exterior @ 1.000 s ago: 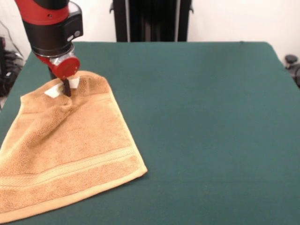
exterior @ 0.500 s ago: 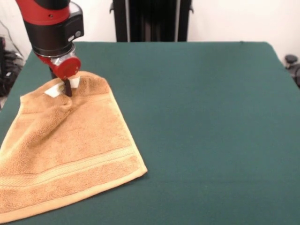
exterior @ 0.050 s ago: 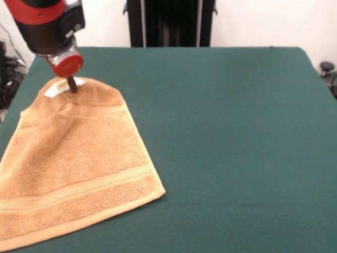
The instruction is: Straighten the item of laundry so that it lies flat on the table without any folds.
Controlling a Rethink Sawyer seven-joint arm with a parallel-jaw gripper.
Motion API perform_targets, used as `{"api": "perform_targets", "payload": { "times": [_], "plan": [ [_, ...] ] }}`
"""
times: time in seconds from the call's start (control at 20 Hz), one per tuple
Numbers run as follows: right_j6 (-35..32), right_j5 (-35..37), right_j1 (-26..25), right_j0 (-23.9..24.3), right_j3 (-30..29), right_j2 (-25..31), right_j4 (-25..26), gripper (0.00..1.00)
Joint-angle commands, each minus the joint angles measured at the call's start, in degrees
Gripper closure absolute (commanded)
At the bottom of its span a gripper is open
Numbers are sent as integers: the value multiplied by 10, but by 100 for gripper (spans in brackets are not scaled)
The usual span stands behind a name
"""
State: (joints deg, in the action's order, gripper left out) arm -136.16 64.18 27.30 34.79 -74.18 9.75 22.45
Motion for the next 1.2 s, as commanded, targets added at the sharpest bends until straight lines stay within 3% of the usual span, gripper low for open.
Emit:
{"api": "perform_targets", "payload": {
  "times": [0.05, 0.45, 0.6, 0.65, 0.75, 1.0, 1.2],
  "plan": [
    [134, 114, -57, -17, 68, 90, -37, 0],
    [142, 57, -65, 7, 42, 106, -36, 0],
    [147, -26, -56, -5, 45, 92, 21, 0],
    [141, -71, -56, -19, 57, 77, 62, 0],
    [116, -100, -57, -33, 66, 62, 89, 0],
    [56, -148, -68, -45, 70, 48, 114, 0],
    [-20, -241, -74, -75, 76, 11, 163, 0]
  ]
}}
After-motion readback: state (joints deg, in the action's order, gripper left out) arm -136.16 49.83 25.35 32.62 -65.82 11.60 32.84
